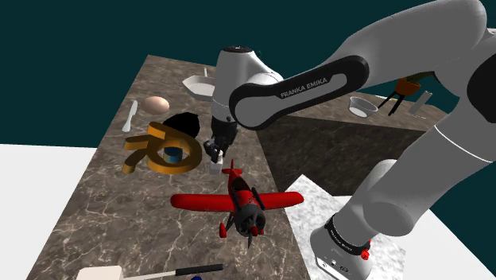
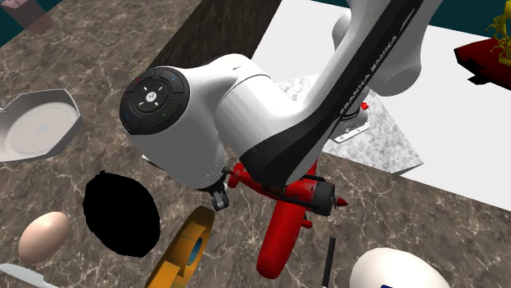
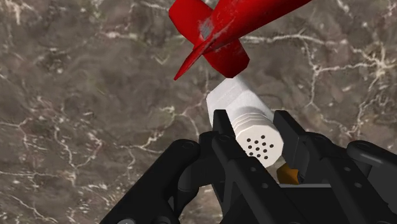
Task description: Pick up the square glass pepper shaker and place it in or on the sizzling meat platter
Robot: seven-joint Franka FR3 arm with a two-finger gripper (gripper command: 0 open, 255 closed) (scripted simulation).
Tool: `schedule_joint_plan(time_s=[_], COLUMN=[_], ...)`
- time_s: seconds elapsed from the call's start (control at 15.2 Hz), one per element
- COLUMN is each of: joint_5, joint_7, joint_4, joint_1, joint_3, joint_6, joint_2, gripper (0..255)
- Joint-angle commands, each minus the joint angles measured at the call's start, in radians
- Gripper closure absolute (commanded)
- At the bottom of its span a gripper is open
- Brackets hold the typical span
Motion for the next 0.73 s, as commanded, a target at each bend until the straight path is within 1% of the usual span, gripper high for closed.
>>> schedule_joint_plan(time_s=[0.0,0.13,0.66], joint_5=[0.000,0.000,0.020], joint_7=[0.000,0.000,-0.017], joint_4=[0.000,0.000,0.055], joint_1=[0.000,0.000,0.001], joint_3=[0.000,0.000,-0.006], joint_6=[0.000,0.000,-0.111], joint_2=[0.000,0.000,-0.059], gripper=[255,255,255])
